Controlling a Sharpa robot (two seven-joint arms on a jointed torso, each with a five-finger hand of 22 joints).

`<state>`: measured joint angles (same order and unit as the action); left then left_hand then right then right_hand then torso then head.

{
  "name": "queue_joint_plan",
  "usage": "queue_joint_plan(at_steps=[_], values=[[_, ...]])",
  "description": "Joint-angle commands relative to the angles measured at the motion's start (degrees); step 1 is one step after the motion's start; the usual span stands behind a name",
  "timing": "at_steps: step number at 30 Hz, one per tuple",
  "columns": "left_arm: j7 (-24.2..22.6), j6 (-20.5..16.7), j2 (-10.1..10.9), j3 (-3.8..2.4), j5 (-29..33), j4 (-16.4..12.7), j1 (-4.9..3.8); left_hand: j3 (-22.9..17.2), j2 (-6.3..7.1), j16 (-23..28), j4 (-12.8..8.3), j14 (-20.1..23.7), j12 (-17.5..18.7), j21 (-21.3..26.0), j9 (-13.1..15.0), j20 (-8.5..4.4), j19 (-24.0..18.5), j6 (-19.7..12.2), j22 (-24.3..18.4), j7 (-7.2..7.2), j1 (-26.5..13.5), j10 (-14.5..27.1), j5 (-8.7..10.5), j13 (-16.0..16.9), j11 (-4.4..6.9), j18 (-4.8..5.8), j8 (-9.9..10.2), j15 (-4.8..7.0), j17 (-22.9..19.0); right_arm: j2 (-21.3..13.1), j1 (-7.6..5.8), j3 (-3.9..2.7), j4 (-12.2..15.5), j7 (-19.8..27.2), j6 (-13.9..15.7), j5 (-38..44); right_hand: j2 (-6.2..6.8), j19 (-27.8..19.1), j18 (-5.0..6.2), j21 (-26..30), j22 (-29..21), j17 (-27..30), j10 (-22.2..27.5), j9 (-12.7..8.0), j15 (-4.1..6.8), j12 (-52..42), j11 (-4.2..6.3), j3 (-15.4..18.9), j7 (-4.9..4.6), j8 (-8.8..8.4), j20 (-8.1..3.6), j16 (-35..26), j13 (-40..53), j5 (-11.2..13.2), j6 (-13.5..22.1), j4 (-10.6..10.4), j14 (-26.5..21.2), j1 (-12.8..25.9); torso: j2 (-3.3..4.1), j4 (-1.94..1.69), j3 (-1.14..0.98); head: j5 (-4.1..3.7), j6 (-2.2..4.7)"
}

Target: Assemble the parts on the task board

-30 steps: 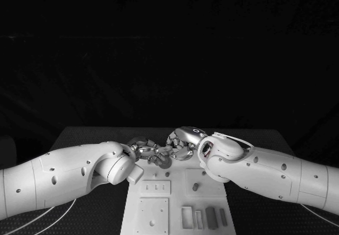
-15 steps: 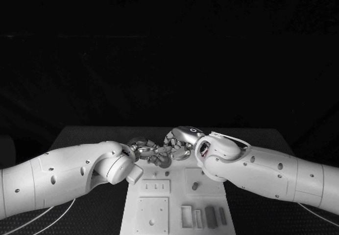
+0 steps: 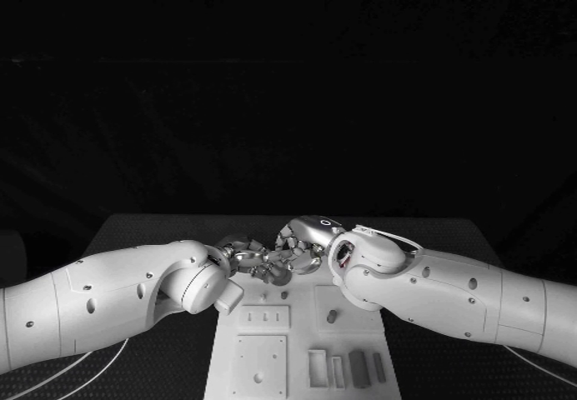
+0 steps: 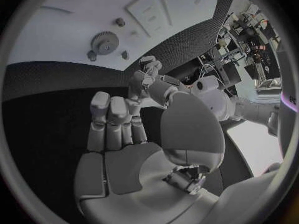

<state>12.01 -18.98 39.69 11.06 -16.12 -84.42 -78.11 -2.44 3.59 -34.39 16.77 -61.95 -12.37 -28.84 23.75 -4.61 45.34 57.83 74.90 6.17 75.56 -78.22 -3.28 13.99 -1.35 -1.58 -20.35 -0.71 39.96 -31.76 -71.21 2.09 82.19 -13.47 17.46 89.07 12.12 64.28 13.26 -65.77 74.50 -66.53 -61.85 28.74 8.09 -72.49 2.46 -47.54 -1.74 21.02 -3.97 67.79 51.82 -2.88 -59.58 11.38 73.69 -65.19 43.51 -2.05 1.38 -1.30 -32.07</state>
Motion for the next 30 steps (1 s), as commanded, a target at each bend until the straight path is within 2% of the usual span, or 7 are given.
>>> queue_joint_plan(at_steps=[1,8,12,14,18,22,30], values=[[-0.4,0.6,-0.3,-0.17,0.7,-0.1,-0.13,0.0,-0.49,-0.4,-0.1,0.4,0.1,-0.3,0.0,-0.29,-0.2,-0.4,0.8,0.13,0.0,0.3,0.19,0.1,-0.06,0.34,0.4,-0.07,0.0,0.2,0.35,0.13,0.6,0.6,-0.7,0.1,-0.06,0.4,1.74,-0.3,-0.1,0.1,-0.4,1.6,0.14,0.0,0.03,-0.3,-2.02,0.61,0.03,0.2,0.0,0.0,-3.9,-0.1,0.4,0.8,0.04,-0.01,-0.02,0.1,-0.04],[0.0,0.8,-0.3,-0.17,0.7,0.0,-0.13,0.0,-0.38,-0.4,0.0,0.4,0.1,-0.4,0.0,-0.26,-0.2,-0.5,0.8,0.19,0.0,0.3,0.21,0.1,-0.09,0.38,0.5,-0.09,0.0,0.0,0.45,0.13,0.7,0.7,-0.8,-0.1,-0.07,0.4,1.74,-0.3,-0.1,0.1,-0.5,1.6,0.15,0.0,0.04,-0.3,-2.0,0.61,0.03,0.2,0.0,0.0,-4.0,0.0,0.5,0.8,0.03,-0.03,-0.03,0.1,-0.17],[-0.2,1.1,-0.3,-0.17,0.7,0.0,-0.13,-0.7,-1.49,-0.6,-0.1,0.5,0.0,-0.4,0.1,-0.3,-0.3,-0.3,0.8,0.15,1.5,0.3,-0.26,0.3,-0.07,0.38,0.6,-0.06,-0.1,0.1,0.45,0.13,0.3,0.6,-1.2,-0.1,-0.06,0.5,1.74,-0.3,-0.1,0.1,-0.5,1.6,0.16,0.0,0.04,-0.4,-2.0,0.6,0.03,0.2,0.0,0.0,-4.0,0.0,0.5,0.8,0.05,0.01,-0.01,0.16,-0.24],[-0.3,1.5,-0.3,-0.17,0.8,-0.1,-0.13,-1.1,-2.09,-0.8,-0.2,0.6,0.0,-0.5,0.1,-0.28,-0.5,-0.2,0.8,0.12,2.9,0.3,-1.69,0.4,-0.05,0.45,0.7,-0.08,-0.1,0.2,0.45,0.13,0.0,0.5,-1.4,-0.1,-0.06,0.5,1.74,-0.3,-0.1,0.1,-0.5,1.6,0.16,0.0,0.04,-0.4,-2.0,0.59,0.03,0.2,0.0,0.0,-4.0,0.0,0.5,0.8,0.01,0.03,-0.02,0.13,-0.28],[-0.4,1.9,-0.2,-0.17,1.0,-0.3,-0.13,-3.7,-3.28,-1.2,-0.6,0.7,-0.2,-0.6,0.5,-0.27,-0.6,0.3,0.7,-0.1,7.8,0.2,-2.48,0.7,0.1,0.52,0.8,-0.03,-0.3,0.2,0.47,0.13,-0.6,0.4,-1.6,-0.1,-0.05,0.5,1.74,-0.3,-0.1,0.1,-0.5,1.6,0.16,0.0,0.04,-0.4,-2.0,0.59,0.04,0.2,0.0,0.0,-4.0,0.0,0.5,0.8,0.05,0.07,-0.03,0.14,-0.34],[-0.5,2.3,0.1,-0.17,1.0,-0.4,-0.13,-6.7,-3.13,-1.6,-0.7,0.6,-0.7,-0.6,0.9,-0.25,-0.8,1.3,0.5,-0.54,10.9,-0.5,-2.53,1.2,0.45,0.75,0.5,-0.02,-0.4,0.3,0.53,0.13,-1.0,0.4,-1.7,0.0,-0.06,0.5,1.74,-0.3,-0.1,0.1,-0.5,1.6,0.16,0.0,0.05,-0.4,-2.0,0.58,0.04,0.2,0.0,0.0,-4.0,0.1,0.5,0.8,0.02,0.09,-0.03,0.09,-0.4],[-1.1,1.9,0.6,-0.17,2.1,-0.4,-0.12,-7.2,-3.16,-2.0,-0.4,0.5,-1.3,-0.5,1.3,-0.27,-0.9,2.1,0.5,-0.87,10.7,-1.3,-2.87,1.8,0.79,1.0,0.1,0.04,-0.3,0.2,0.65,0.13,-1.1,0.5,-1.8,0.0,-0.07,0.5,1.74,-0.3,-0.1,0.1,-0.5,1.6,0.17,0.0,0.05,-0.4,-1.99,0.56,0.04,0.2,0.0,0.0,-4.0,0.1,0.5,0.9,0.06,-0.01,0.0,-0.06,-0.55]])
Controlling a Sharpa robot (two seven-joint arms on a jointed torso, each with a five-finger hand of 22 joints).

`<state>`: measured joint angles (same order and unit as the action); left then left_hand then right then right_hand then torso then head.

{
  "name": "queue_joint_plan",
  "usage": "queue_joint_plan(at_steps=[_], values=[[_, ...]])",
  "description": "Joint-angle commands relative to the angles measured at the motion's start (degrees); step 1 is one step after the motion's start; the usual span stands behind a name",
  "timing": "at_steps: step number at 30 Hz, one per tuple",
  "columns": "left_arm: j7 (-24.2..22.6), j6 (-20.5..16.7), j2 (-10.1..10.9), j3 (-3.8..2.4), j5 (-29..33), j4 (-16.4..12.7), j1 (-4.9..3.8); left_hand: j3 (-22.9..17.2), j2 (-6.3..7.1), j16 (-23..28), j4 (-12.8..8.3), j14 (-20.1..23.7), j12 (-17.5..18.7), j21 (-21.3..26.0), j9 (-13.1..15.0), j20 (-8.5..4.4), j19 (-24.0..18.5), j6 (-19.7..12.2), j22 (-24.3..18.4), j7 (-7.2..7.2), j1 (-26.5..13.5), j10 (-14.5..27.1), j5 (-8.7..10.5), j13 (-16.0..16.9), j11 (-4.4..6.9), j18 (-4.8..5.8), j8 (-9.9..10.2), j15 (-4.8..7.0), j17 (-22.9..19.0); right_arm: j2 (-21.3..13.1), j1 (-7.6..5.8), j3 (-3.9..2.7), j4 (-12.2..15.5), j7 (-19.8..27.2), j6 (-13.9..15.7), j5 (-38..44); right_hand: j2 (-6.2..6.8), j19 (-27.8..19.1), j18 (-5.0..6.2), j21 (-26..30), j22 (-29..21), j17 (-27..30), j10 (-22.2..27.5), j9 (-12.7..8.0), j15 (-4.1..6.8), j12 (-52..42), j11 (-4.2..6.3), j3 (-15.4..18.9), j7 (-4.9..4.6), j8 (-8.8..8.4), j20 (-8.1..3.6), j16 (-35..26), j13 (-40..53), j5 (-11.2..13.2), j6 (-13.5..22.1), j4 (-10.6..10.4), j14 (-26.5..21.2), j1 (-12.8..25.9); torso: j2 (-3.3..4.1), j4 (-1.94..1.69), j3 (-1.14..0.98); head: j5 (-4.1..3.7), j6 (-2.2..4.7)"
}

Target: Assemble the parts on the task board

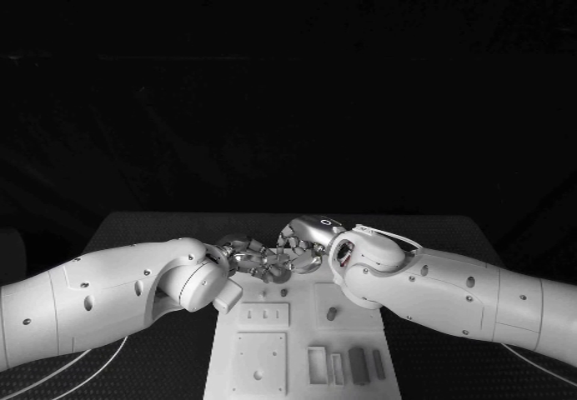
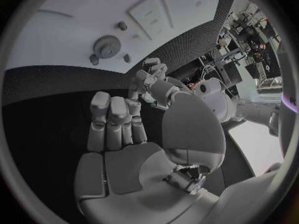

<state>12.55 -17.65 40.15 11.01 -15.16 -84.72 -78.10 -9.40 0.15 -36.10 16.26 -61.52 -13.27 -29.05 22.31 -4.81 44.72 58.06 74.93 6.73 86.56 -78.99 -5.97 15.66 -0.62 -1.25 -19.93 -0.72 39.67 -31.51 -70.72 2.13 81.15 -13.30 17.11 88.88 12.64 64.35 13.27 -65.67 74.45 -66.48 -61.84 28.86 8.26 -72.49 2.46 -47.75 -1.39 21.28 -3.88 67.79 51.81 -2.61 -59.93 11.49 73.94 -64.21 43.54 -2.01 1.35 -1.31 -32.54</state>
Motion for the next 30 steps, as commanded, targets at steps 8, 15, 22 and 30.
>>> queue_joint_plan(at_steps=[8,15,22,30], values=[[-1.6,0.9,-0.2,-0.11,1.8,0.0,-0.12,-1.2,1.19,-1.2,0.0,0.3,-1.3,-0.4,3.7,-0.33,-0.5,2.4,0.4,-1.71,-1.7,-0.4,-5.37,1.7,0.34,0.93,-0.4,0.22,0.1,0.2,0.44,0.1,0.1,0.7,-1.3,-0.3,-0.58,0.4,1.73,-0.4,-0.1,0.1,-0.6,1.5,0.0,0.0,0.05,-0.3,-2.34,0.29,-0.04,0.1,0.0,-0.3,-3.7,0.0,0.3,-0.1,0.05,-0.05,0.0,0.09,-0.21],[-0.2,1.1,-0.2,-0.11,1.8,0.1,-0.11,-0.5,2.6,-1.2,0.3,0.7,-1.4,-0.5,4.0,-0.26,-0.6,2.0,0.4,-1.47,-4.1,0.2,-5.28,2.2,0.16,1.05,-0.1,0.07,-0.1,0.0,0.55,0.1,0.5,0.8,-0.9,-0.4,-0.59,0.4,1.73,-0.4,-0.1,0.1,-0.6,1.5,0.01,0.0,0.05,-0.3,-2.34,0.29,-0.04,0.1,0.0,-0.3,-3.7,0.0,0.3,-0.1,0.04,0.03,-0.03,0.1,-0.26],[0.8,1.5,-0.3,-0.11,1.8,0.1,-0.11,-1.2,4.43,-0.9,0.4,1.1,-1.4,-0.7,4.2,-0.06,-0.8,1.2,0.5,-1.08,-11.7,1.2,-2.9,2.9,-0.1,0.78,0.7,-0.15,-0.8,-0.1,0.61,0.1,0.6,0.8,-0.7,-0.4,-0.61,0.5,1.73,-0.4,-0.1,0.1,-0.6,1.5,0.02,0.0,0.06,-0.3,-2.33,0.29,-0.04,0.1,0.0,-0.3,-3.7,0.1,0.3,0.0,0.05,0.0,-0.07,0.15,-0.44],[0.4,2.8,-0.3,-0.1,2.3,0.1,-0.09,-2.6,4.59,-0.9,0.2,1.7,-1.5,-0.8,4.7,0.18,-1.8,0.7,0.8,-0.89,-14.9,2.1,-7.43,3.5,-0.3,0.72,1.2,-0.37,-1.2,-0.1,0.63,0.1,0.4,0.7,-1.0,-0.3,-0.62,0.5,1.73,-0.4,-0.1,0.1,-0.7,1.5,0.03,0.0,0.07,-0.3,-2.31,0.28,-0.04,0.1,0.0,-0.3,-3.7,0.1,0.4,0.0,0.03,0.06,-0.06,0.12,-0.6]])
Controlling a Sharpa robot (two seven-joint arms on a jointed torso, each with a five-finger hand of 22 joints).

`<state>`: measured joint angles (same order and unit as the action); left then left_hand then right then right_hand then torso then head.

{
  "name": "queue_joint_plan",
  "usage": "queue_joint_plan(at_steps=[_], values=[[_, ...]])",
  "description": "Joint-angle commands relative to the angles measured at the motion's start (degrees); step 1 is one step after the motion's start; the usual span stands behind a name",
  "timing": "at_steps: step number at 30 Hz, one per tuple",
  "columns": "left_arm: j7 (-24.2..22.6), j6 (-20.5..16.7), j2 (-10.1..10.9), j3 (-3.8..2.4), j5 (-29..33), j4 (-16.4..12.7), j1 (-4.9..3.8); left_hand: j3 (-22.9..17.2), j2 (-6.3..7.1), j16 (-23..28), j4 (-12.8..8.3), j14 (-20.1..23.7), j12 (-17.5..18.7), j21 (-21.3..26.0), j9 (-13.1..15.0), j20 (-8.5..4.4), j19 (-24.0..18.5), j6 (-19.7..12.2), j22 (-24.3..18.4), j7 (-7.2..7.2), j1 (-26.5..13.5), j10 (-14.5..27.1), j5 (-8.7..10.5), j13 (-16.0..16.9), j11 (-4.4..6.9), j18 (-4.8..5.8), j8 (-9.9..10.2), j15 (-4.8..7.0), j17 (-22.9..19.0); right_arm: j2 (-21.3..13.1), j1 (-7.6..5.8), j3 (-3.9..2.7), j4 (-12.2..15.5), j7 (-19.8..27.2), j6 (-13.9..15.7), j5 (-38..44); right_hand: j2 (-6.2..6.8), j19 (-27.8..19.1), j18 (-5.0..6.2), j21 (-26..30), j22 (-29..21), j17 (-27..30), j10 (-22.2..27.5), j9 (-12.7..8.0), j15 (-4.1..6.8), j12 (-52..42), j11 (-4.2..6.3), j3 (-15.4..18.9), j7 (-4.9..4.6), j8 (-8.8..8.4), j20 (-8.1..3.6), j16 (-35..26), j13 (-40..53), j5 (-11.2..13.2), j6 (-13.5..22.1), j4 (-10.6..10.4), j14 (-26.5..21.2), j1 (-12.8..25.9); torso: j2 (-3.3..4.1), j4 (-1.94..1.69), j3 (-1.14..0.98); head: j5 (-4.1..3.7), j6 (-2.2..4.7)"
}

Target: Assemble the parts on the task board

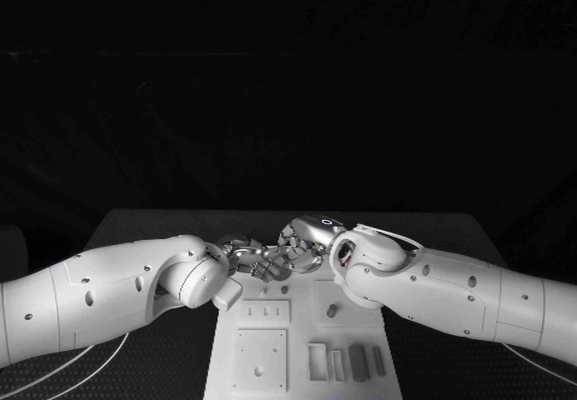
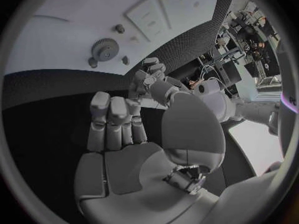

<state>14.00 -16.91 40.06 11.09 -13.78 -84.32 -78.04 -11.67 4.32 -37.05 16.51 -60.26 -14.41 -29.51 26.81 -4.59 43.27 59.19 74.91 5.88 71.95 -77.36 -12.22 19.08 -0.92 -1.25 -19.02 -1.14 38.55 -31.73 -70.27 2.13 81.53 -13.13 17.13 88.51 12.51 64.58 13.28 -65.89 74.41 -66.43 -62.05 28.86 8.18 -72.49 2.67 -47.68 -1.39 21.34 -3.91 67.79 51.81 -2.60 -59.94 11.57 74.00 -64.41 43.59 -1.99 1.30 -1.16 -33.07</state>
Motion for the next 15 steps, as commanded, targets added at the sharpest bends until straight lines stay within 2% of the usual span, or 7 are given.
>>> queue_joint_plan(at_steps=[1,3,4,5,12,15], values=[[-1.0,2.1,-0.2,-0.18,0.9,-0.3,-0.15,-0.4,0.96,0.1,-0.2,0.5,-0.3,-0.4,0.3,0.04,-0.6,-0.5,0.9,0.03,-0.4,0.6,-2.95,0.2,-0.06,0.75,0.3,-0.02,-0.1,0.1,0.18,0.1,0.0,0.5,-1.0,0.0,-0.48,0.3,1.72,-0.2,-0.1,0.1,-0.5,1.5,0.11,0.0,-0.13,-0.4,-2.32,0.22,-0.01,0.1,0.0,-0.3,-3.7,0.0,0.3,0.2,-0.03,0.04,0.01,-0.03,-0.1],[-1.3,2.3,-0.2,-0.18,1.0,-0.3,-0.14,-0.5,1.8,0.1,-0.2,0.8,-0.3,-0.3,0.5,0.2,-1.2,-0.8,0.9,0.13,-0.9,1.0,-6.31,0.4,-0.16,0.89,0.5,-0.16,-0.2,0.1,0.18,0.1,0.0,0.5,-1.0,0.0,-0.48,0.3,1.72,-0.2,-0.1,0.1,-0.5,1.5,0.11,0.0,-0.13,-0.4,-2.32,0.21,-0.01,0.1,0.0,-0.3,-3.7,0.0,0.3,0.2,-0.03,0.0,0.03,-0.11,-0.15],[-1.4,2.4,-0.2,-0.18,1.0,-0.3,-0.14,-0.5,2.28,0.1,-0.3,1.0,-0.3,-0.2,0.6,0.31,-1.7,-1.0,0.9,0.21,-1.2,1.2,-8.76,0.6,-0.25,1.01,0.6,-0.27,-0.3,0.1,0.19,0.1,0.0,0.5,-1.1,0.0,-0.48,0.3,1.72,-0.2,-0.1,0.1,-0.5,1.5,0.11,0.0,-0.13,-0.4,-2.32,0.21,-0.01,0.1,0.0,-0.3,-3.7,0.1,0.3,0.2,-0.03,0.01,0.03,-0.11,-0.14],[-1.4,2.4,-0.2,-0.18,1.0,-0.4,-0.14,-0.5,2.58,0.1,-0.4,1.2,-0.2,-0.2,0.7,0.35,-1.8,-1.1,0.9,0.27,-1.4,1.4,-9.65,0.6,-0.32,1.04,0.7,-0.31,-0.3,0.1,0.19,0.1,0.0,0.5,-1.1,0.0,-0.48,0.3,1.72,-0.2,-0.1,0.1,-0.5,1.5,0.12,0.0,-0.13,-0.4,-2.31,0.21,-0.01,0.1,0.0,-0.3,-3.8,0.1,0.3,0.2,-0.02,0.0,0.04,-0.12,-0.14],[-1.1,3.3,-0.2,-0.18,1.0,-0.5,-0.13,-0.7,3.45,0.1,-1.1,1.8,-0.2,-0.1,1.1,0.61,-3.0,-1.4,1.0,0.35,-1.6,2.1,-12.85,0.9,-0.54,1.25,0.7,-0.57,-0.4,0.2,0.2,0.1,0.0,0.5,-1.1,0.1,-0.49,0.3,1.72,-0.2,-0.1,0.1,-0.5,1.5,0.12,0.1,-0.12,-0.4,-2.31,0.2,-0.01,0.1,0.0,-0.3,-3.8,0.1,0.3,0.3,-0.01,-0.04,0.08,-0.27,-0.19],[-0.9,3.8,-0.1,-0.18,0.9,-0.5,-0.12,-0.7,3.54,0.1,-1.2,1.9,-0.2,-0.1,1.2,0.64,-3.0,-1.5,1.0,0.36,-1.6,2.1,-12.91,0.9,-0.56,1.25,0.7,-0.59,-0.4,0.1,0.21,0.1,0.0,0.5,-1.2,0.1,-0.49,0.3,1.72,-0.2,-0.1,0.1,-0.5,1.5,0.12,0.1,-0.12,-0.4,-2.31,0.2,-0.01,0.1,0.0,-0.3,-3.8,0.1,0.3,0.3,-0.01,-0.03,0.08,-0.32,-0.24]])
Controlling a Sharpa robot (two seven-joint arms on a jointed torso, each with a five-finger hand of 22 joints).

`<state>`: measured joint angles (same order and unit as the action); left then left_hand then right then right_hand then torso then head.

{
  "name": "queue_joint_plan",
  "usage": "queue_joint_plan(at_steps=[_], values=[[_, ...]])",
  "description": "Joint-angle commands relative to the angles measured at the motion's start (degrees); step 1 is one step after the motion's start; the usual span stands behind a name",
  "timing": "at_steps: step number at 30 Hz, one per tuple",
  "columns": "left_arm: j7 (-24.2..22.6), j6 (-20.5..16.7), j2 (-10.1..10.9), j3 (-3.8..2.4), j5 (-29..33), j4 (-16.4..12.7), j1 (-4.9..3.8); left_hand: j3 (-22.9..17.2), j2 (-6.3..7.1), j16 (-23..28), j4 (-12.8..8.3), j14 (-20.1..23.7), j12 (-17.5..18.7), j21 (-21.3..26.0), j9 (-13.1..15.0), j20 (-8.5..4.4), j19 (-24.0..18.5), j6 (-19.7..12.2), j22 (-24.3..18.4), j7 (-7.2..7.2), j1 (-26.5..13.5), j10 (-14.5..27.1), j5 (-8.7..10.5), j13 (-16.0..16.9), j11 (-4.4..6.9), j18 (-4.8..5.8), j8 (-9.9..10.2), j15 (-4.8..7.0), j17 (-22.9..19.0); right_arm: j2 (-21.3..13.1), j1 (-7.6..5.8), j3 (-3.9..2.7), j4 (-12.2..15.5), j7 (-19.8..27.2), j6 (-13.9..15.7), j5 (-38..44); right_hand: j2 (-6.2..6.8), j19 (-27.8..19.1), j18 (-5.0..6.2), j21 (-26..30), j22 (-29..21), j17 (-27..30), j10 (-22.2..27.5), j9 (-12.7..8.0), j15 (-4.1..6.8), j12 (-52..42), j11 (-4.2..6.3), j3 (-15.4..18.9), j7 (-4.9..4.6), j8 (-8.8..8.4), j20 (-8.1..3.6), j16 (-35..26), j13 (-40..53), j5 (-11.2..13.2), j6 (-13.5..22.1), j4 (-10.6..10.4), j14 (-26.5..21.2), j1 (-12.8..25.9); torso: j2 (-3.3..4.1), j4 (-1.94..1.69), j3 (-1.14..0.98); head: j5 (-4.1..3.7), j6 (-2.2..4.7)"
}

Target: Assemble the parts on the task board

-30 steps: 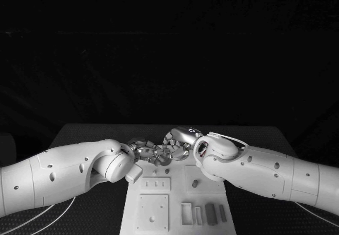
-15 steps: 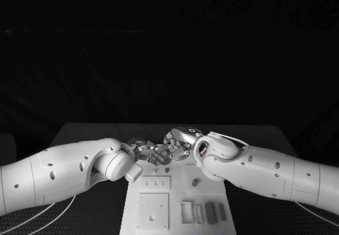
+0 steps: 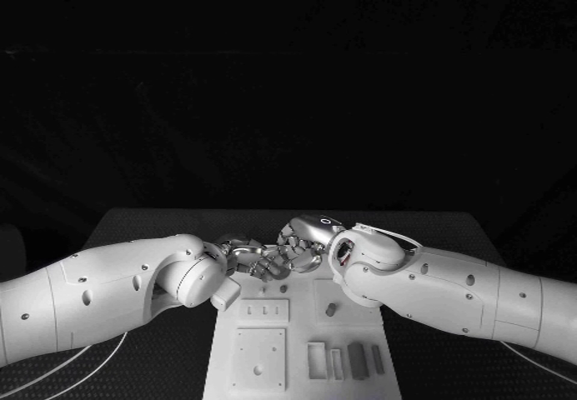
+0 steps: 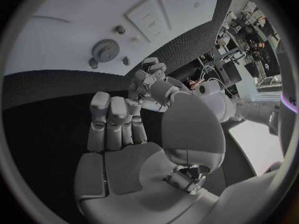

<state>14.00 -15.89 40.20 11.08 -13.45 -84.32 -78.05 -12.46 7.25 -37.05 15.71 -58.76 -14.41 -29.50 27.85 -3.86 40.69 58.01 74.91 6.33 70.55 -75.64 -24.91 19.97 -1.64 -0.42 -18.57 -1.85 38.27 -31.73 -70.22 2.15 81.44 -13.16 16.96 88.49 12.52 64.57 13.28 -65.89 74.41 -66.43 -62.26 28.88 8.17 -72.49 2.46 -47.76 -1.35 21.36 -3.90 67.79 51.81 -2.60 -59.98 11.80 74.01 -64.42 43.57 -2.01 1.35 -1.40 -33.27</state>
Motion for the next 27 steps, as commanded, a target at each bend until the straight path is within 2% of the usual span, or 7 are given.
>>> queue_joint_plan(at_steps=[1,3,7,13,21,23,27], values=[[-0.7,2.9,-0.2,-0.17,0.5,-0.5,-0.12,0.0,0.63,0.1,-0.4,0.4,-0.2,-0.1,0.1,-0.09,-0.5,-0.3,1.0,-0.09,-0.2,0.4,-0.24,0.1,0.16,0.42,0.3,0.11,-0.1,0.2,0.16,0.08,0.0,0.5,-1.0,0.1,-0.5,0.3,1.72,-0.2,-0.1,0.1,-0.3,1.5,0.13,0.1,0.09,-0.3,-2.35,0.18,-0.02,0.1,0.0,-0.3,-3.7,-0.1,0.3,0.3,0.02,-0.03,0.02,-0.11,-0.04],[-0.5,2.9,-0.2,-0.17,0.5,-0.5,-0.12,0.0,0.63,0.1,-0.4,0.4,-0.2,-0.1,0.1,-0.09,-0.5,-0.3,1.0,-0.09,-0.2,0.4,-0.24,0.1,0.16,0.42,0.3,0.11,-0.1,0.2,0.19,0.08,0.0,0.5,-1.0,0.1,-0.5,0.3,1.72,-0.2,-0.1,0.1,-0.3,1.5,0.13,0.1,0.09,-0.3,-2.35,0.18,-0.02,0.1,0.0,-0.3,-3.7,-0.1,0.3,0.3,0.04,-0.02,0.03,-0.17,-0.1],[-0.3,2.8,-0.2,-0.17,0.3,-0.4,-0.09,0.3,1.92,-0.1,-0.7,1.5,-0.3,0.1,0.3,0.46,-1.5,-0.7,1.0,0.15,-0.5,1.5,-0.17,0.2,-0.29,0.42,0.5,-0.38,0.1,0.2,0.23,0.08,0.0,0.5,-1.0,0.1,-0.51,0.3,1.72,-0.2,-0.1,0.1,-0.3,1.5,0.13,0.1,0.09,-0.3,-2.34,0.18,-0.02,0.1,0.0,-0.3,-3.7,-0.1,0.3,0.3,0.01,-0.02,0.02,-0.2,-0.24],[0.2,2.7,-0.3,-0.17,-0.1,-0.3,-0.06,-0.7,1.72,-1.0,-2.1,2.4,-1.2,-0.1,0.8,0.71,-2.2,-0.8,1.1,0.14,0.3,2.5,-1.09,0.9,-0.39,0.42,0.4,-0.57,0.5,0.2,0.26,0.08,-0.1,0.5,-1.2,0.1,-0.52,0.3,1.72,-0.2,-0.1,0.1,-0.3,1.5,0.14,0.1,0.09,-0.4,-2.34,0.17,-0.01,0.1,0.0,-0.3,-3.7,-0.1,0.3,0.3,0.01,-0.02,-0.01,-0.25,-0.32],[0.5,2.8,-0.3,-0.17,-0.7,-0.2,-0.01,-3.2,1.31,-2.0,-7.2,3.1,-2.7,-0.3,1.5,1.02,-2.8,-0.5,1.0,-0.08,1.7,3.5,-1.64,1.7,-0.44,0.42,0.1,-0.72,0.5,0.2,0.3,0.07,-0.2,0.4,-1.2,0.2,-0.54,0.4,1.72,-0.2,-0.1,0.1,-0.3,1.5,0.14,0.1,0.1,-0.4,-2.34,0.15,-0.01,0.1,0.0,-0.3,-3.8,0.0,0.4,0.3,0.02,0.01,-0.06,-0.33,-0.6],[0.5,2.7,-0.3,-0.17,-0.7,-0.2,0.0,-4.4,1.12,-2.2,-9.2,3.2,-3.2,-0.4,1.7,1.1,-2.9,-0.4,1.0,-0.14,0.8,3.8,-1.7,1.9,-0.42,0.42,0.1,-0.76,0.3,0.2,0.31,0.07,-0.1,0.4,-1.2,0.2,-0.54,0.4,1.72,-0.2,-0.1,0.1,-0.3,1.5,0.14,0.1,0.1,-0.4,-2.34,0.15,-0.01,0.1,0.0,-0.3,-3.8,0.0,0.4,0.3,0.03,0.02,-0.05,-0.37,-0.57],[0.5,2.8,-0.3,-0.17,-0.7,-0.1,0.0,-7.1,-0.26,-2.7,-13.5,3.2,-3.9,-0.6,2.1,1.26,-3.1,0.0,1.0,-0.35,-1.4,4.1,-1.74,2.1,-0.39,0.42,0.0,-0.75,0.1,0.2,0.33,0.07,-0.2,0.5,-1.2,0.2,-0.53,0.4,1.72,-0.2,-0.1,0.1,-0.3,1.6,0.14,0.1,0.1,-0.4,-2.34,0.14,-0.01,0.1,0.0,-0.3,-3.8,0.0,0.4,0.3,0.01,0.03,-0.07,-0.39,-0.58]])
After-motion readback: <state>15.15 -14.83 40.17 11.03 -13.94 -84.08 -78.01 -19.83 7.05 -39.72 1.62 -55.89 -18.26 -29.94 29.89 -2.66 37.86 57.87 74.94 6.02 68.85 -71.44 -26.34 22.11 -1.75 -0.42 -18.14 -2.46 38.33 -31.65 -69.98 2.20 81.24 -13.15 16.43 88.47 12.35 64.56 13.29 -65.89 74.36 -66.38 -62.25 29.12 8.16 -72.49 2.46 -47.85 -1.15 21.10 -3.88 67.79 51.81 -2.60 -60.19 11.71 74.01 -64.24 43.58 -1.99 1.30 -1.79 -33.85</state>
